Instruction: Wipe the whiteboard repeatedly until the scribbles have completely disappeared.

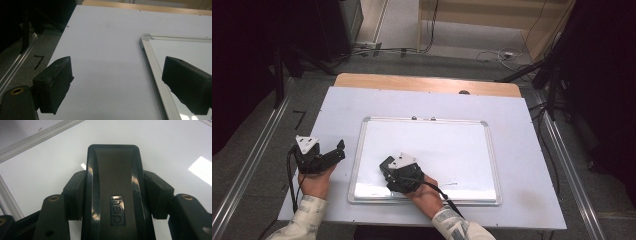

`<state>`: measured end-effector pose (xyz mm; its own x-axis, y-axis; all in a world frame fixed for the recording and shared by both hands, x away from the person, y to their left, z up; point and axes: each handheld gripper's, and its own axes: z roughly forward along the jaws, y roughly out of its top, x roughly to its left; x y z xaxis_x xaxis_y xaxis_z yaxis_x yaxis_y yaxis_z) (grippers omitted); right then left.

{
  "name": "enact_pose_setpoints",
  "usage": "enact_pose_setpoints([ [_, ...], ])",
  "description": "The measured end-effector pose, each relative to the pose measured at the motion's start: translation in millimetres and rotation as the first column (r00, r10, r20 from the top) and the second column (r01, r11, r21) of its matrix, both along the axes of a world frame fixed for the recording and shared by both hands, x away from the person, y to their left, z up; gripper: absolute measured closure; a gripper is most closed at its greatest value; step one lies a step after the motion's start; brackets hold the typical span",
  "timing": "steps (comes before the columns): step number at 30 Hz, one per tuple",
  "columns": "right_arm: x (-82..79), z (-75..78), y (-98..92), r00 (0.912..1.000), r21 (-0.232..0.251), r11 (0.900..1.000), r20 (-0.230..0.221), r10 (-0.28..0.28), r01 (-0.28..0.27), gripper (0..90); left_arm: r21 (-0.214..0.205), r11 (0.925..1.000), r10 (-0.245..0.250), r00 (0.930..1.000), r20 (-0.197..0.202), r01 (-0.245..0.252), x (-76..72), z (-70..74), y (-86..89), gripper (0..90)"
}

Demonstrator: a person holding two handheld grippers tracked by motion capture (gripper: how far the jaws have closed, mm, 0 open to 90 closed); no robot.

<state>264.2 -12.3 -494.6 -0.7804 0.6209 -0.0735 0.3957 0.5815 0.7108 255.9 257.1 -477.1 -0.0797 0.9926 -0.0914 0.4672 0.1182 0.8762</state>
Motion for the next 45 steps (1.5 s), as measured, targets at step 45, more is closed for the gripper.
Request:
enact_pose_setpoints([
  [45,2.4,1.3,-91.9,0.9932,-0.013,0.9931,0.003,-0.117,0.117,39.4,-0.001,0.9999,0.010,0.9999,-0.001,-0.010,-2.3,-0.1,1.1,10.1],
])
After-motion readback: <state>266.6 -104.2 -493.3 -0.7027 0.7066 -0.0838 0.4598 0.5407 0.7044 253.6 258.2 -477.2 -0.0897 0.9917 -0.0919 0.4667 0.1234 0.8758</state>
